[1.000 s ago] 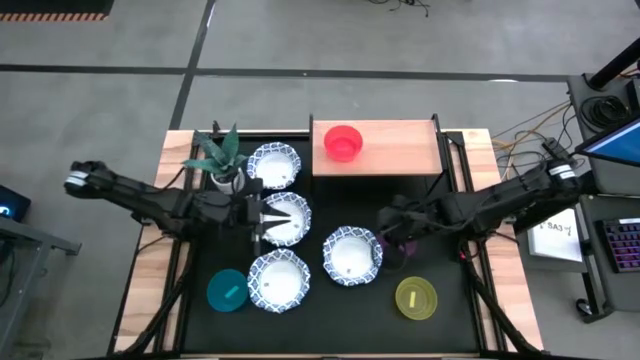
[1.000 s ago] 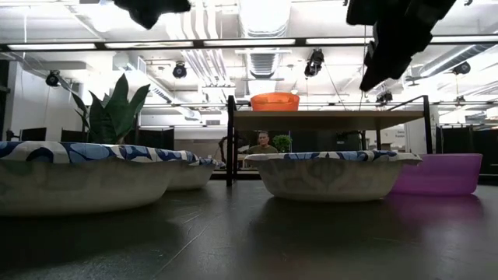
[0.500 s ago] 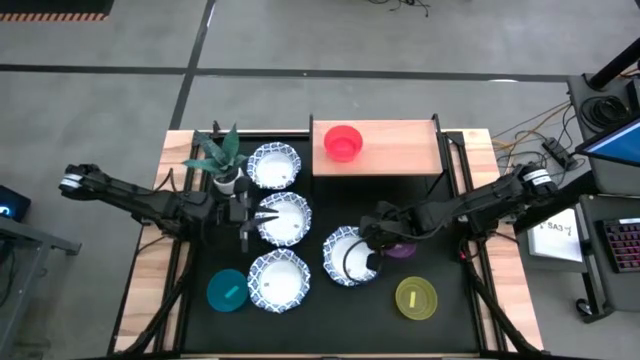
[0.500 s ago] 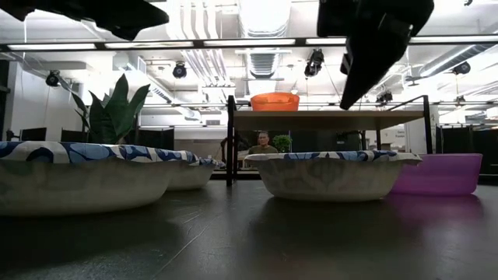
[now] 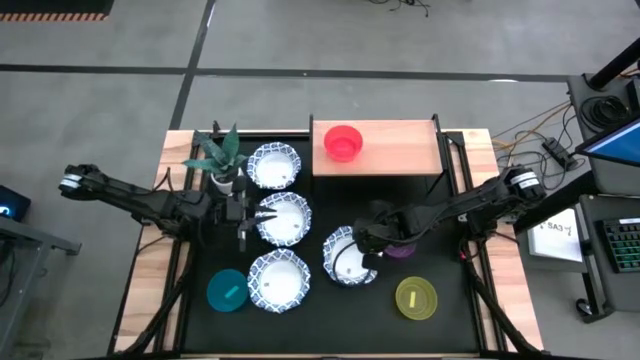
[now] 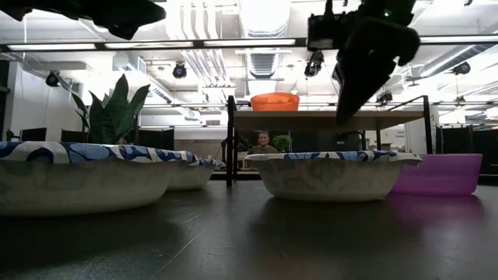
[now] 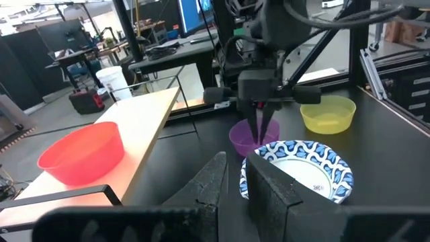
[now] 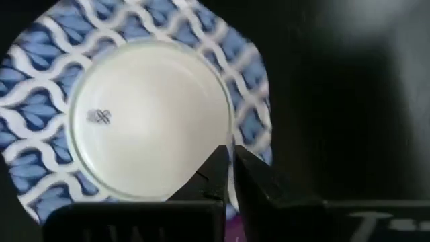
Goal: Place and stack bowls onto a shelf
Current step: Put the white paper plate on the shelf
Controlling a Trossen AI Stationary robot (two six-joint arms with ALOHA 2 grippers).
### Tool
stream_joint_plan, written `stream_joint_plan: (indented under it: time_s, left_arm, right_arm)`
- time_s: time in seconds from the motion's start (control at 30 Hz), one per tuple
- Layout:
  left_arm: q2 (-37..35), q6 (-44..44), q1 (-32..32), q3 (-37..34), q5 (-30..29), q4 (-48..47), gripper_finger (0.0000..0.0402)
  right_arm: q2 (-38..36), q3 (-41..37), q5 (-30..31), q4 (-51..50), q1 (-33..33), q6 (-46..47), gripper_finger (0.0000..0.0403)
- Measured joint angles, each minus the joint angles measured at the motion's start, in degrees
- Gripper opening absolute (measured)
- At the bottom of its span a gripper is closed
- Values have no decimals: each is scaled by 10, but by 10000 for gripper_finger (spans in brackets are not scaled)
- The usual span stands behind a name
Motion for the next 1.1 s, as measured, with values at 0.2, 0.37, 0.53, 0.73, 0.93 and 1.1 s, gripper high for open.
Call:
stream_joint_plan:
  time_s: [0.2,0.37,0.53,0.73,0.93,1.1]
  left_arm:
    - [0,6,0,0,0,1,38]
    - [1,6,0,0,0,1,38]
    - [1,6,0,0,0,1,38]
    - [3,6,0,0,0,1,38]
    - [3,6,0,0,0,1,38]
    - [3,6,0,0,0,1,38]
  right_arm:
    - [2,0,22,27,-2,40,34]
    - [3,0,22,18,-12,69,101]
    - [11,-15,24,29,-18,29,150]
    - [21,-57,24,71,-42,27,155]
    - [21,-78,23,105,-58,29,145]
    - [22,-92,24,140,-64,29,122]
